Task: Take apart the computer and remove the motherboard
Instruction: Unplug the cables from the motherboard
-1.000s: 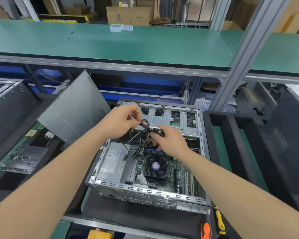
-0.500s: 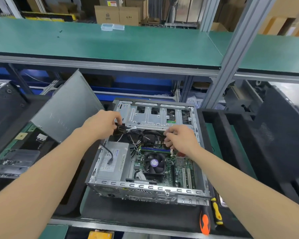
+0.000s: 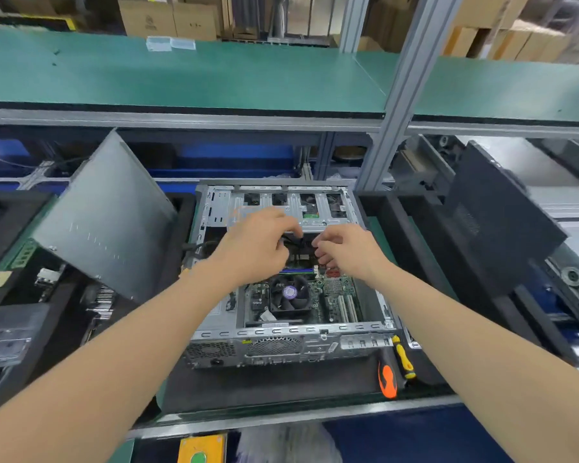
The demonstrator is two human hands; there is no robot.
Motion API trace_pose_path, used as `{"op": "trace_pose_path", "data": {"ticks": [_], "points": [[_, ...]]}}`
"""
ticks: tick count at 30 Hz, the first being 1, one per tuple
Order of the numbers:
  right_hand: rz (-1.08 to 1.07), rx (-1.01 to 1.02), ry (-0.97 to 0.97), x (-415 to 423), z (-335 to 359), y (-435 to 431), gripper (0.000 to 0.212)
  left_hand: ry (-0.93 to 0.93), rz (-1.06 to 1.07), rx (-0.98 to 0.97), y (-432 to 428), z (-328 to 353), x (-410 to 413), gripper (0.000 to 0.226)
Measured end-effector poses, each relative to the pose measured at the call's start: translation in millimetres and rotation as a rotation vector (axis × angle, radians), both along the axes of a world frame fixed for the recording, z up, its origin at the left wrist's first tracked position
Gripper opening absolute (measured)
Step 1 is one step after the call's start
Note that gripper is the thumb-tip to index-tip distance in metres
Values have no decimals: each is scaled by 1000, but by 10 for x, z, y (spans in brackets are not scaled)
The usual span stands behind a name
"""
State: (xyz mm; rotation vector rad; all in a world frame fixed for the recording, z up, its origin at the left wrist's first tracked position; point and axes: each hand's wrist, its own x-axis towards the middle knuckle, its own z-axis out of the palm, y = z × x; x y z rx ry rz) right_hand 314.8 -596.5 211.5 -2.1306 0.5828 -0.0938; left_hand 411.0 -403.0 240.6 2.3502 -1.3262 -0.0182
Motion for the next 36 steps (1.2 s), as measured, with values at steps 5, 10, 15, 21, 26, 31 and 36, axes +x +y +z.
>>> {"op": "trace_pose_path", "data": {"ticks": [5, 10, 15, 21, 26, 31, 36], "points": [[-73, -79, -69, -391, 76, -113, 10, 433, -29, -224, -425, -78, -458, 28], [-200, -155, -114, -728, 45, -304, 10, 878, 125, -324, -690, -132, -858, 13], [-277, -121, -116, -1060, -100, -589, 15, 1183, 86, -256, -868, -150, -1318, 21], [-163, -123, 83, -1591, -521, -943, 18, 1227, 153, -118, -1100, -356, -1929, 24], [6, -98, 296, -1963, -940, -993, 15, 970, 268, 54, -1189, -722, -2314, 23], [81, -240, 339, -2066, -1121, -903, 30, 765, 511, 69, -1132, -1045, -2462, 23], [69, -234, 315, -2035, -1245, -807, 38, 781, 622, 11, -1104, -1214, -2495, 25]]}}
